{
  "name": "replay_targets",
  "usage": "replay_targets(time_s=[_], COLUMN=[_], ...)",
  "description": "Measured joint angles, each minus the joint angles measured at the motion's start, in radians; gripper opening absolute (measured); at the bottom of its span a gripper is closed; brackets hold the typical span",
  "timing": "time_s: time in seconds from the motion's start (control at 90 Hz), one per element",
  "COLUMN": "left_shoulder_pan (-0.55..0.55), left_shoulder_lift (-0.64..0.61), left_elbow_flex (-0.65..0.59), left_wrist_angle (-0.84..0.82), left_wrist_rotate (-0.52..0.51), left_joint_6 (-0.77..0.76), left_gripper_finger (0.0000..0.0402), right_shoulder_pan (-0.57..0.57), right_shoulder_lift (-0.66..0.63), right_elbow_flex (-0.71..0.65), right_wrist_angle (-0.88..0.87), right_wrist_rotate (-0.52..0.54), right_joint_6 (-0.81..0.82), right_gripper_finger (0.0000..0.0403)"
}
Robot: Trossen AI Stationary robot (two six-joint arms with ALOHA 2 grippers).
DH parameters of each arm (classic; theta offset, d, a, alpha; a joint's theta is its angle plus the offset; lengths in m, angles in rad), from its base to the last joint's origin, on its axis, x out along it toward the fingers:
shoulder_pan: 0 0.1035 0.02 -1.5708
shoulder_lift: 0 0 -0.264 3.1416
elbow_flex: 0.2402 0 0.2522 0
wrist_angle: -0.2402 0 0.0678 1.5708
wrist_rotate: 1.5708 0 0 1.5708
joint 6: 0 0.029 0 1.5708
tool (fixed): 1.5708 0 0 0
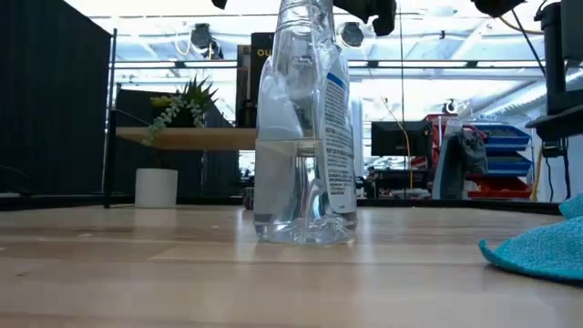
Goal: Apply microfiber cloth
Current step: Spray the back of the black cellphone using the transparent spray bottle
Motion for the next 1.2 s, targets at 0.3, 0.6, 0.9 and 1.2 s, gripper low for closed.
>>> replay_targets(time_s=[0.3,0.6,0.9,1.2], left_shoulder_pan=[0.016,0.019,0.029,0.022], left_shoulder_lift=[0.017,0.018,0.017,0.017], left_elbow_flex=[0.001,0.001,0.0,-0.001], left_wrist_angle=[-0.014,0.012,0.002,-0.025], left_wrist_rotate=[-0.124,-0.14,-0.152,-0.142], left_joint_6=[0.027,0.049,0.048,0.048], left_gripper_finger=[0.0178,0.0172,0.0024,0.0007], right_shoulder_pan=[0.017,0.022,0.031,0.053], right_shoulder_lift=[0.055,0.055,0.054,0.025], right_elbow_flex=[0.095,0.097,0.097,0.097], right_wrist_angle=[-0.069,-0.076,-0.081,-0.17], right_wrist_rotate=[0.005,-0.001,-0.022,-0.038], right_joint_6=[-0.054,-0.041,-0.047,-0.118], right_gripper_finger=[0.0309,0.0307,0.0327,0.0334])
